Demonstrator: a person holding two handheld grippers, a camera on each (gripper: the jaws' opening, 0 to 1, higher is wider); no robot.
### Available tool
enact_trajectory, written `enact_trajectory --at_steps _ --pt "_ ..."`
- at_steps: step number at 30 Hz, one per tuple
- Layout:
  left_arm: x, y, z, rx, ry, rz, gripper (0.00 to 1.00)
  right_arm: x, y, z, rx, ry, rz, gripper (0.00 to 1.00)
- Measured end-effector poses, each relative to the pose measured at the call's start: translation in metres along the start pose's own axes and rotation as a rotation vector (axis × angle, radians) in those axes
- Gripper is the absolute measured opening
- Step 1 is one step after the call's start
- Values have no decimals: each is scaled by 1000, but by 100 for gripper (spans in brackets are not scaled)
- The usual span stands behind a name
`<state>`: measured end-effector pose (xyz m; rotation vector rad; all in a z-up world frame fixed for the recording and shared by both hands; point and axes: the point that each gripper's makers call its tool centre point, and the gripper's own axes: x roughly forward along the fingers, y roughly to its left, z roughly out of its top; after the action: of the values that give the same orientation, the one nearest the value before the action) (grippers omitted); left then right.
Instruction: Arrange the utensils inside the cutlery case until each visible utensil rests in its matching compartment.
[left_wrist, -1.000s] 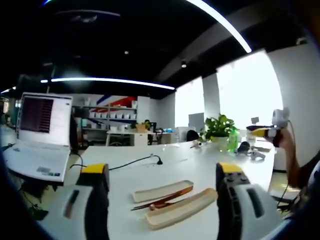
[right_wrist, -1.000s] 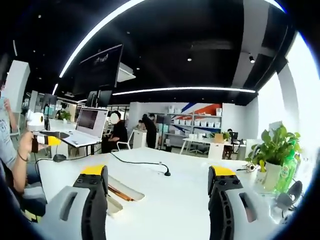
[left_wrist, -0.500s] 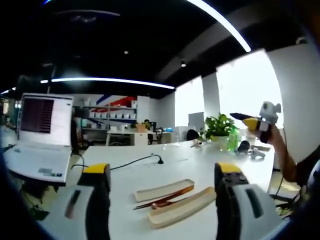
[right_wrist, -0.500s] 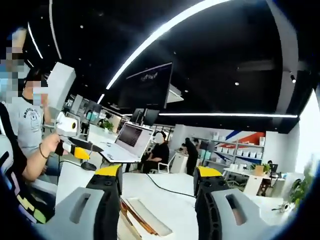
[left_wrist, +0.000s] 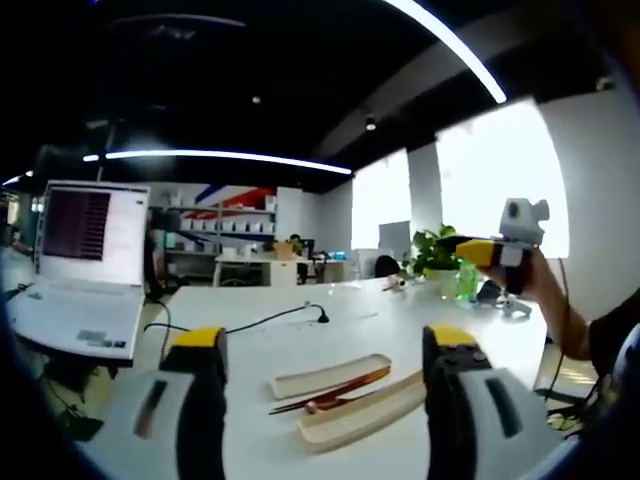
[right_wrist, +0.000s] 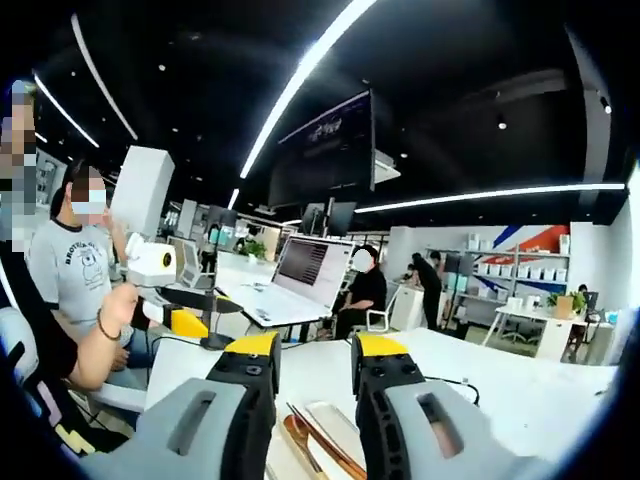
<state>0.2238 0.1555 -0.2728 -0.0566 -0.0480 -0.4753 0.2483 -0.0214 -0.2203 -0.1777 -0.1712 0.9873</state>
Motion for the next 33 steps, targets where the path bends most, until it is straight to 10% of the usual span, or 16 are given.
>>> enact_trajectory --at_steps 9,33 --pt "0 3 -2 0 6 10 82 27 -4 -34 -98 117 20 8" --pt "-2 4 -2 -6 5 6 80 69 2 -146 -222 557 264 18"
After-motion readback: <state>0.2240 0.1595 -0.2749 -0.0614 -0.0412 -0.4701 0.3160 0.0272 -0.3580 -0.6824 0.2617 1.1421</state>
